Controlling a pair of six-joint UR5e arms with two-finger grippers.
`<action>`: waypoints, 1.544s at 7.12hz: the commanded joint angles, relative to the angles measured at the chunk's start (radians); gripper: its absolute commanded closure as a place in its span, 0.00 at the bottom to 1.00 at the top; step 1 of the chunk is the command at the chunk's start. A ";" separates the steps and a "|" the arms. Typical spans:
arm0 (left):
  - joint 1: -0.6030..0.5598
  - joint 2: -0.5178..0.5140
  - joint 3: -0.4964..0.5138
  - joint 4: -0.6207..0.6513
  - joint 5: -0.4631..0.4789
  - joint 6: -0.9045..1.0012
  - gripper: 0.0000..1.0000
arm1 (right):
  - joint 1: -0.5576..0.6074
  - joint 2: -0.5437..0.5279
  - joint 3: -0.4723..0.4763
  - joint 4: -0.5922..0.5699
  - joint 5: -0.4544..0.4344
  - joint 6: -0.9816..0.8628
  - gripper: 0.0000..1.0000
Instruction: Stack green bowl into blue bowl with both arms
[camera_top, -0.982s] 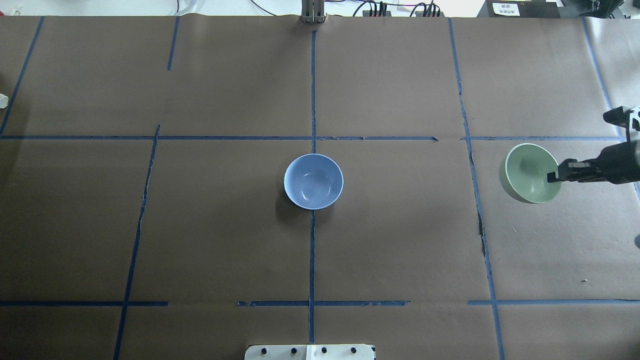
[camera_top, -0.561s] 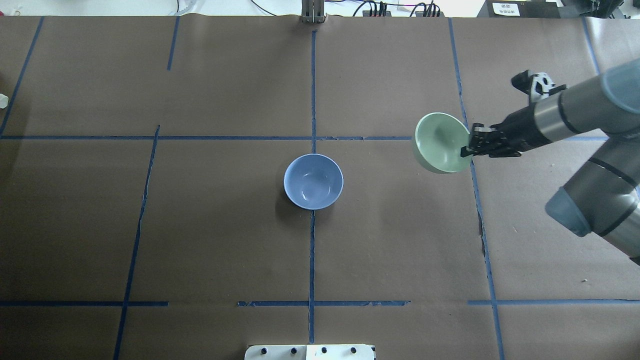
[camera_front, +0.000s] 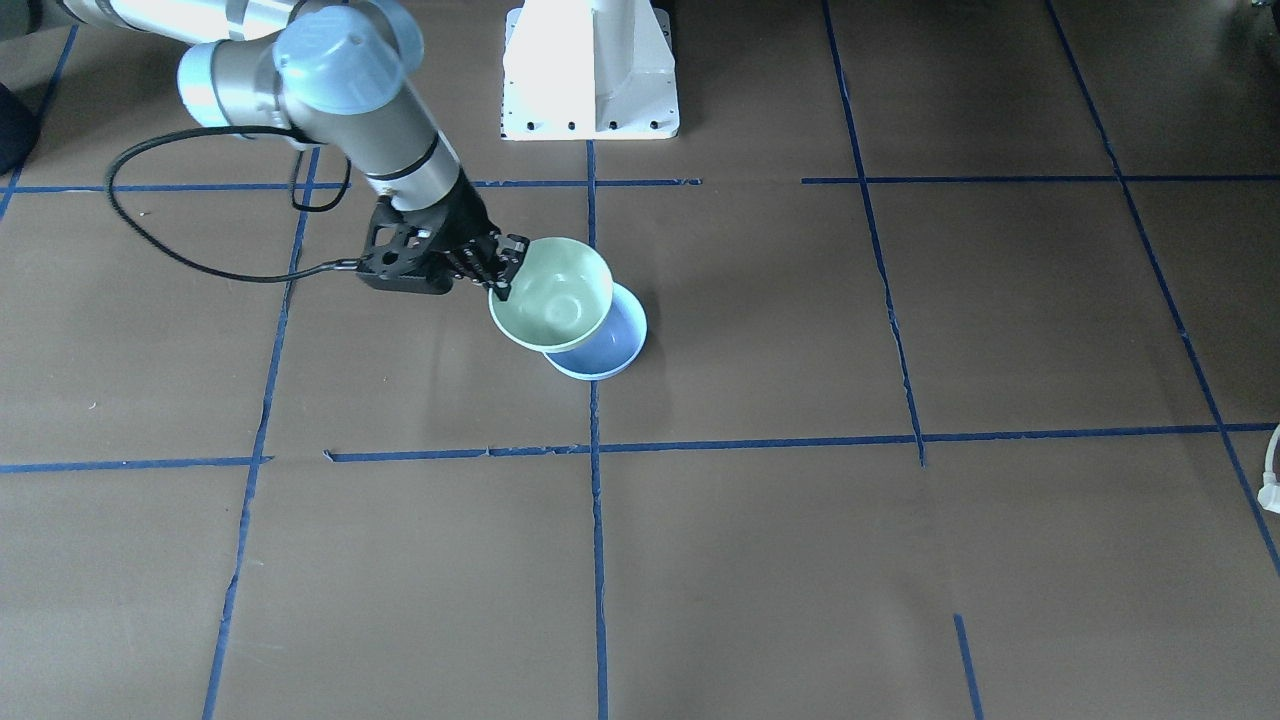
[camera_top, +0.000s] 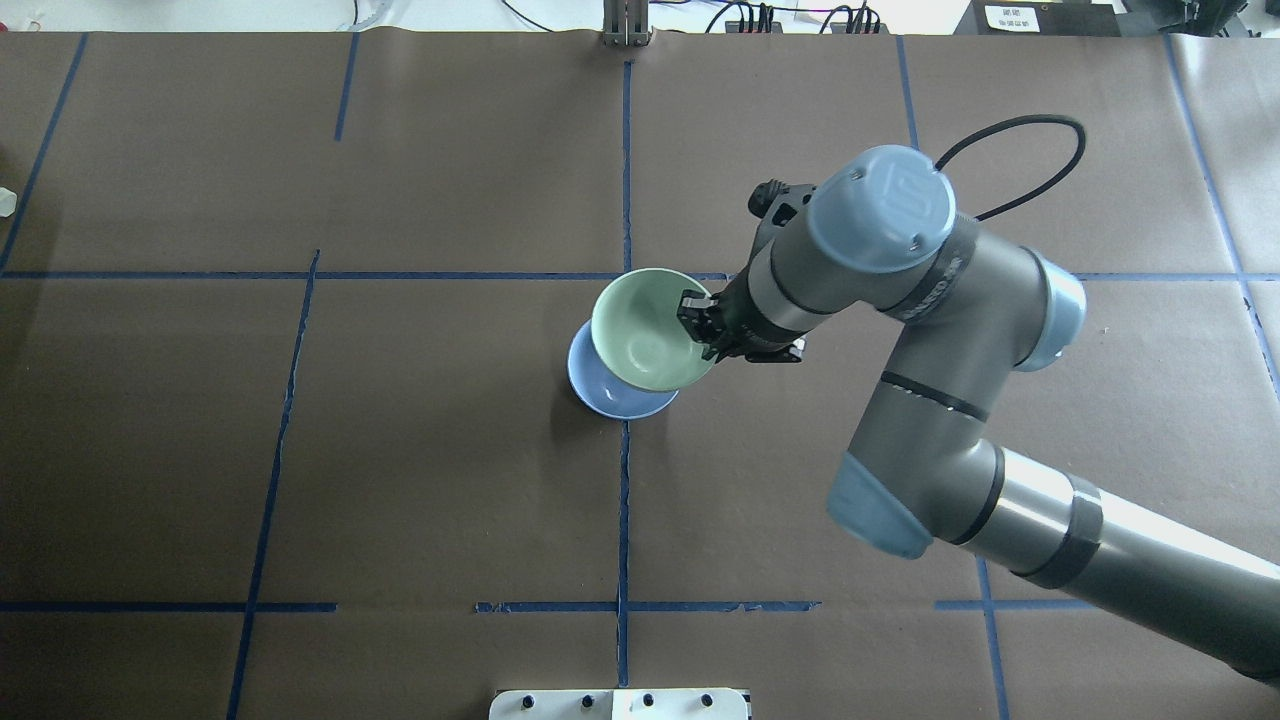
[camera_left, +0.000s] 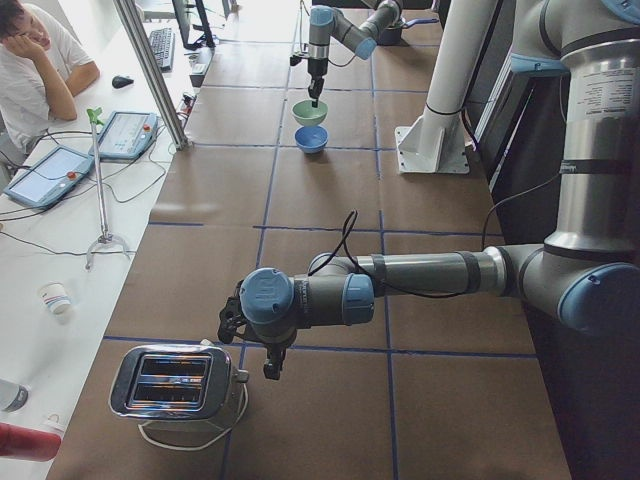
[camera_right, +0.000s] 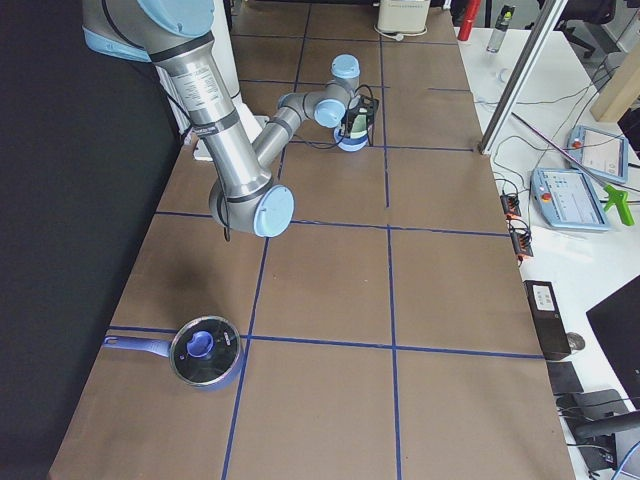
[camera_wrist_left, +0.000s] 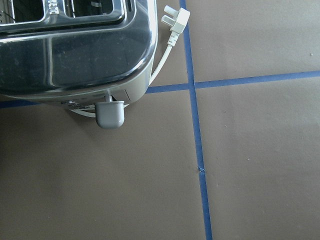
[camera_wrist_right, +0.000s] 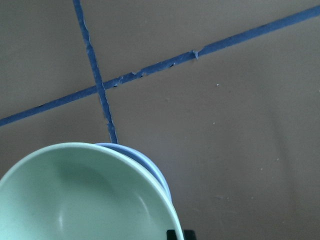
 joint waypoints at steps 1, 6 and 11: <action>0.000 -0.001 -0.001 0.000 -0.002 0.000 0.00 | -0.065 0.033 -0.040 -0.018 -0.090 0.044 0.99; 0.000 -0.001 -0.001 0.000 -0.002 -0.002 0.00 | -0.065 0.060 -0.115 -0.011 -0.113 0.044 0.97; 0.000 -0.001 -0.001 0.000 -0.002 -0.002 0.00 | -0.065 0.056 -0.120 -0.015 -0.113 0.043 0.27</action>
